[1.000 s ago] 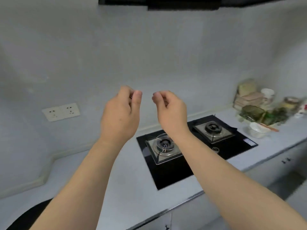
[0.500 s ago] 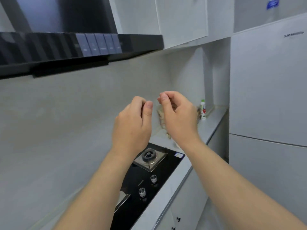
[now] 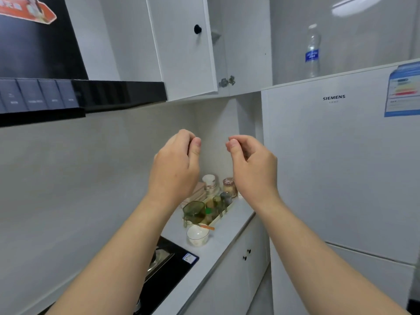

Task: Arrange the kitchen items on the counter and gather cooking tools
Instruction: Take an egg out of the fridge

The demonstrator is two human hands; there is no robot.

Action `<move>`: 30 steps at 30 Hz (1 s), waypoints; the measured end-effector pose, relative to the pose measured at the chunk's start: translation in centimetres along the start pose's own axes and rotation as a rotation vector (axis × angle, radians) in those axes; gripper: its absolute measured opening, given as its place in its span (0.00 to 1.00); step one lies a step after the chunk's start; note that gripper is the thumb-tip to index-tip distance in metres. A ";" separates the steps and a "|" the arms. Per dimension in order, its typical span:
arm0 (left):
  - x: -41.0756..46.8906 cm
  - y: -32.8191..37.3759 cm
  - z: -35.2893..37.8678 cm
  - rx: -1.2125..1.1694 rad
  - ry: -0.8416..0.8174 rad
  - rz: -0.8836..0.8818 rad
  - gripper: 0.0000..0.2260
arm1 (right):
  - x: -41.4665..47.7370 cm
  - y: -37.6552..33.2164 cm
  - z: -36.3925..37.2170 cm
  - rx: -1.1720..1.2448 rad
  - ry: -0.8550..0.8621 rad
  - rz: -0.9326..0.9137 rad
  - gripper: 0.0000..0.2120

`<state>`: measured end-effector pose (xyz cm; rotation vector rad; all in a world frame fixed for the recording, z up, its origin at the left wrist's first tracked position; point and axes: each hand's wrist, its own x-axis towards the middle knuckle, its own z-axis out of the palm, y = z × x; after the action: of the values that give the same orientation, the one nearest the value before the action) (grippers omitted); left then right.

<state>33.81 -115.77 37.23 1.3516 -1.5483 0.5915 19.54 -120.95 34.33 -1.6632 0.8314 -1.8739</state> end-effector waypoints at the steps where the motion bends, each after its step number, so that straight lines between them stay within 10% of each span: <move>1: 0.8 0.0 1.1 0.013 -0.004 0.001 0.08 | 1.0 0.7 -0.6 -0.004 -0.001 0.005 0.08; 21: 24.8 -16.6 21.5 0.225 0.078 0.259 0.35 | 24.3 11.6 9.9 -0.151 0.001 -0.205 0.17; 30: 31.0 -21.6 29.3 0.303 0.492 0.526 0.21 | 32.4 17.1 17.5 -0.016 0.180 -0.252 0.20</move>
<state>46.38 -160.77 47.32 0.8949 -1.4270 1.4176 32.04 -157.87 45.46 -1.6928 0.7357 -2.2207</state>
